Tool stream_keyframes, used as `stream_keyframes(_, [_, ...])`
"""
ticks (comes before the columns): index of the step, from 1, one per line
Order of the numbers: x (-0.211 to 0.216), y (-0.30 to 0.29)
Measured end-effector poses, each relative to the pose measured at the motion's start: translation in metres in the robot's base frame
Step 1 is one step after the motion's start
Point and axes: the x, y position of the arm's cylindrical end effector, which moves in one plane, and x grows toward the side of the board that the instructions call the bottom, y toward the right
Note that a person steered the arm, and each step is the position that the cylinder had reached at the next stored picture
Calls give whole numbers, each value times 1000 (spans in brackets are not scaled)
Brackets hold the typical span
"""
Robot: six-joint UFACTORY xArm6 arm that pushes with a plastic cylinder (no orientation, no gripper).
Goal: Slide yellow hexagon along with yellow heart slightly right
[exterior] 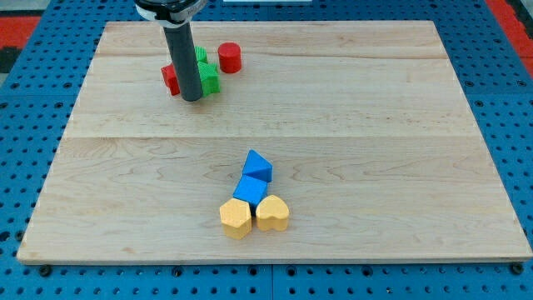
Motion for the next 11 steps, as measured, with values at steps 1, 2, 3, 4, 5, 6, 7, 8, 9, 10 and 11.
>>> stream_keyframes(1, [0,0])
stream_keyframes(2, [2,1])
stream_keyframes(3, [8,-17])
stream_keyframes(4, [25,-95])
stream_keyframes(5, [84,-110])
stream_keyframes(6, [174,-108])
stream_keyframes(7, [208,-74])
stream_keyframes(8, [219,30])
stream_keyframes(9, [226,77])
stream_keyframes(10, [209,97])
stream_keyframes(11, [209,173])
